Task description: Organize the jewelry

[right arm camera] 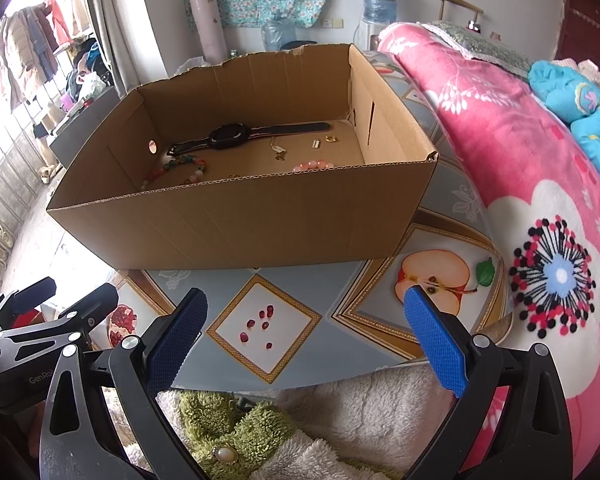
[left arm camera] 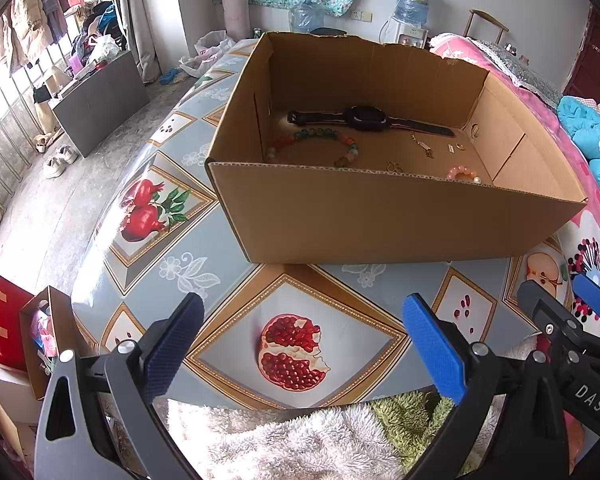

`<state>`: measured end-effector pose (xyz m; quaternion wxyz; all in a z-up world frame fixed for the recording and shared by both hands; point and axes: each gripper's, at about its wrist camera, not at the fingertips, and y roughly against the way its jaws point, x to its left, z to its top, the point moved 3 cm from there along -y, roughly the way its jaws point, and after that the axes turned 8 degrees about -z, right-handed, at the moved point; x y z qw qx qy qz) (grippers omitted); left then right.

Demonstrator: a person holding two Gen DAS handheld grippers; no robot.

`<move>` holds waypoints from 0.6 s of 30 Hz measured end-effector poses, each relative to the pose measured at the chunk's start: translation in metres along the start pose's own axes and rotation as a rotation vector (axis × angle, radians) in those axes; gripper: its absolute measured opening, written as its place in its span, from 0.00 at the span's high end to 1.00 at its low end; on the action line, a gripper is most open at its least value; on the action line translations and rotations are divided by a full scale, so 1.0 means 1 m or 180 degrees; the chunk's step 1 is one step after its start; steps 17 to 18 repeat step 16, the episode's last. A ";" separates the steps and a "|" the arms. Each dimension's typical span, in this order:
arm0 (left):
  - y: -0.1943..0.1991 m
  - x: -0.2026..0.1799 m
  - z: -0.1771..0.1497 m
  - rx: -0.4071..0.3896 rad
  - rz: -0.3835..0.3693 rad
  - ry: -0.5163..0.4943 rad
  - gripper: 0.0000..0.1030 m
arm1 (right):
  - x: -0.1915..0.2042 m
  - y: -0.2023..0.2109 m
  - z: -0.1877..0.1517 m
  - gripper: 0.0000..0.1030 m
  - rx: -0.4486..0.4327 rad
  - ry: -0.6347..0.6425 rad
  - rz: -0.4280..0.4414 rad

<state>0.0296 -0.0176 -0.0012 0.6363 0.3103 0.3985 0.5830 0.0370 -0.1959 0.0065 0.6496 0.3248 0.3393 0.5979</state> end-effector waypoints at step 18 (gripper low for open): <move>0.001 0.000 0.001 -0.0004 0.0006 0.0004 0.05 | -0.001 0.000 0.000 0.08 0.0001 -0.0013 -0.0004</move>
